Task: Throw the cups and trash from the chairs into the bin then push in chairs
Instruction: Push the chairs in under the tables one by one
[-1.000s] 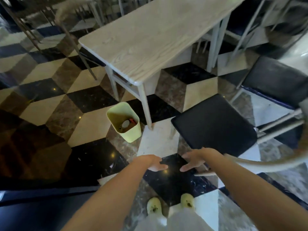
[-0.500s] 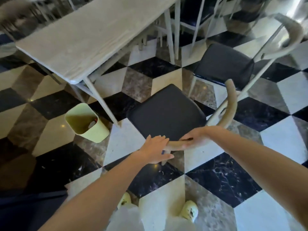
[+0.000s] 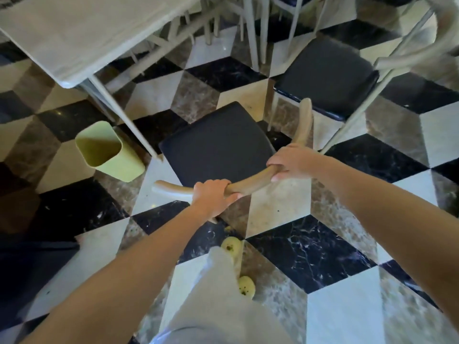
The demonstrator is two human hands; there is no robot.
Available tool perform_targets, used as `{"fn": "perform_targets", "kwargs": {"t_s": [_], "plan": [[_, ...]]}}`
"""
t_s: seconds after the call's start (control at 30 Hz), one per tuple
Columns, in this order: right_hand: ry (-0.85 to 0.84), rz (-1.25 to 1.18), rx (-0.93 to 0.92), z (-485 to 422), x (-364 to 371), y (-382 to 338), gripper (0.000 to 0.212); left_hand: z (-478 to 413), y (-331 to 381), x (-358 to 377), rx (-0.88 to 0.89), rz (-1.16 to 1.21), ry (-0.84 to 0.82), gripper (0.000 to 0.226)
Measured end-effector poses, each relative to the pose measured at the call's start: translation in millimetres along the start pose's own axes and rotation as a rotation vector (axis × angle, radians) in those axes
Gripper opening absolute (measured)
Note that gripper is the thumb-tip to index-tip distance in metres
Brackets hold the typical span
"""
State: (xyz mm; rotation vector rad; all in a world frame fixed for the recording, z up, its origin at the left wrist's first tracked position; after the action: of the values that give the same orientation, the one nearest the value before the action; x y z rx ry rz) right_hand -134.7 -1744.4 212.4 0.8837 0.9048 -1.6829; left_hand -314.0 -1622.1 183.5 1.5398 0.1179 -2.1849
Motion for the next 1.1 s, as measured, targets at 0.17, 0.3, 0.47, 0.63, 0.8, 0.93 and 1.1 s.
{"fn": "perform_targets", "kwargs": {"t_s": [0.17,0.3,0.47,0.63,0.8,0.93,1.1], "plan": [[0.102,0.079,-0.039,4,1,36,0.053,0,-2,4,-0.037,-0.012,0.099,0.044],[0.232,0.018,-0.131,5,8,47,0.054,-2,-4,7,-0.029,-0.001,0.151,0.048],[0.24,0.018,-0.182,4,14,48,0.05,-1,-5,8,-0.034,-0.005,0.125,0.057],[0.155,0.028,-0.273,-3,5,53,0.046,2,-6,5,-0.112,0.05,0.007,0.047],[0.052,0.021,-0.336,-10,-4,71,0.046,3,4,-2,-0.234,0.093,-0.046,0.041],[0.032,0.142,-0.322,-16,-7,95,0.049,2,10,-4,-0.321,0.135,-0.08,0.038],[0.11,0.179,-0.374,-17,-12,97,0.046,4,11,-3,-0.394,0.084,-0.102,0.041]]}}
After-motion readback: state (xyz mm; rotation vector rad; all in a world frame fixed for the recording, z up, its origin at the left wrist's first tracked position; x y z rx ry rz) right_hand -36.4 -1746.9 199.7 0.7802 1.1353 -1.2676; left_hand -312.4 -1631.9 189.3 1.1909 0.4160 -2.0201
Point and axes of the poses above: each hand's wrist, its own z-axis away from the middle knuckle, its own x-axis out of the palm, y = z × x, the point moved 5 cm from there along -z, towards the middle knuckle, and after that the axes turned 1 degree about x, right-handed, at the moved point
